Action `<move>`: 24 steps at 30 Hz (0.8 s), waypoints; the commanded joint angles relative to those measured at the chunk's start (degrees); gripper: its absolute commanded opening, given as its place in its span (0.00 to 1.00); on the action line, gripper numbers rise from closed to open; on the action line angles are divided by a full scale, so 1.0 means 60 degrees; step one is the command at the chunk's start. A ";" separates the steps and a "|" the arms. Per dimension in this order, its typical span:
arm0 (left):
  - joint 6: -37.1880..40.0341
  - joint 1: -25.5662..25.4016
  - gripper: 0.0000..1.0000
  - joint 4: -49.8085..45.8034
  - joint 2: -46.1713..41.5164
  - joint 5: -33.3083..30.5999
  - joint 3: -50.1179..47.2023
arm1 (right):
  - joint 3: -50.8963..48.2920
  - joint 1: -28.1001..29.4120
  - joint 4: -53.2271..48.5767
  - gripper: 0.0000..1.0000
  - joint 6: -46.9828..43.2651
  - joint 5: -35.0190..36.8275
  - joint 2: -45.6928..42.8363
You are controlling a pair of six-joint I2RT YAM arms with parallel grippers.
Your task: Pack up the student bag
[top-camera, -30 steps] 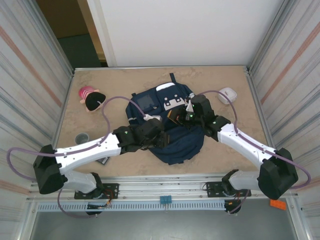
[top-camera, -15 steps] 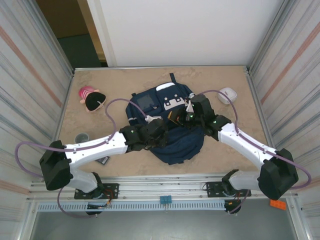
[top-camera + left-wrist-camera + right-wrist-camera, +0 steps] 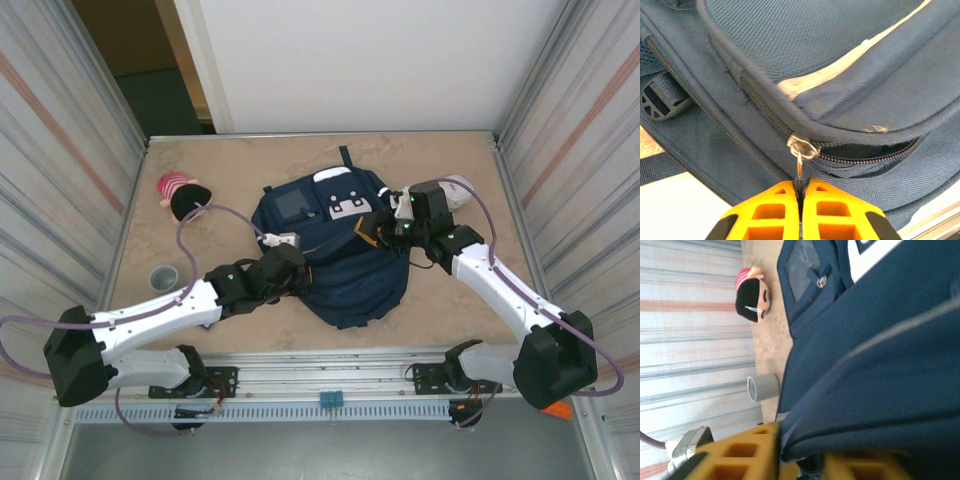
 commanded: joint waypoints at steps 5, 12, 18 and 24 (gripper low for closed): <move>0.1137 0.0080 0.00 0.1180 0.0077 0.0470 0.0193 | -0.0998 0.0995 0.1220 0.53 0.1190 0.1523 -0.0960; 0.1387 0.0079 0.00 0.1638 0.0066 0.0915 0.0251 | -0.1457 0.1756 0.2102 0.53 0.2187 0.2088 -0.0821; 0.1621 0.0083 0.00 0.1555 0.0008 0.0848 0.0232 | -0.1143 0.2036 0.2168 0.28 0.2036 0.2061 -0.0142; 0.2115 0.0472 0.00 0.1234 -0.0385 0.0604 -0.0290 | -0.0382 0.1247 0.1001 0.00 0.0734 0.1076 -0.0355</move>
